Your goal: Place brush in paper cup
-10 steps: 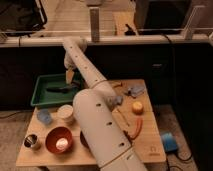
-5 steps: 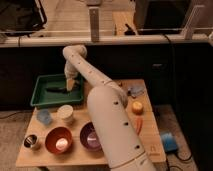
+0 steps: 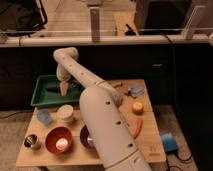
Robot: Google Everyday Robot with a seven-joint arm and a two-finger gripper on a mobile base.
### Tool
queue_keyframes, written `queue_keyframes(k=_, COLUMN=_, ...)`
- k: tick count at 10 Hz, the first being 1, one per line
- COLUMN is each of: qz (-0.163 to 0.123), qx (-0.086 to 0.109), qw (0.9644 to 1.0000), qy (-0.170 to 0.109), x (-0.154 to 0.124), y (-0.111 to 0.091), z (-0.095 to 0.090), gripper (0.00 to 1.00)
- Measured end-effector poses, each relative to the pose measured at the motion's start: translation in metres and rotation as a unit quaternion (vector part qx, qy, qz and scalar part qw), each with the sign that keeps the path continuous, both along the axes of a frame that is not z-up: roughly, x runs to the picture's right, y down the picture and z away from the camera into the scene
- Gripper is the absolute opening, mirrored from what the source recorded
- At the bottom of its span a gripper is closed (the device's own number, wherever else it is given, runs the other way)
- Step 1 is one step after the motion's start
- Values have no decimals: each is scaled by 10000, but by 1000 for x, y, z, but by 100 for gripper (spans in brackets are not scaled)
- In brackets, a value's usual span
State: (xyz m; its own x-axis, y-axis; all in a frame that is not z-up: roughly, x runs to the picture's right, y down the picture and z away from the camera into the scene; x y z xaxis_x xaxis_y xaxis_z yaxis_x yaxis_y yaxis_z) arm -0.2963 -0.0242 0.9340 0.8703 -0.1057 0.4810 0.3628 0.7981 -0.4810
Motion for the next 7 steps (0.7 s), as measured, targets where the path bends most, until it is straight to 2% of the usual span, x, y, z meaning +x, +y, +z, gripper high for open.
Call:
queue_keyframes(k=1, qz=-176, qx=20, qw=9998, qy=-101, x=-6, y=10, z=-5, gripper=80)
queue_keyframes(k=3, qz=-426, qx=55, qw=9990, qy=-78, x=-10, y=23, z=-3, gripper=80)
queue_keyframes(k=5, qz=-633, qx=177, qw=9977, qy=173, x=-13, y=28, z=2, gripper=80)
queue_keyframes(k=6, qz=-671, qx=250, qw=9969, qy=329, x=-13, y=26, z=5, gripper=80)
queue_keyframes(k=7, qz=-616, qx=251, qw=9971, qy=363, x=-11, y=22, z=9, gripper=80)
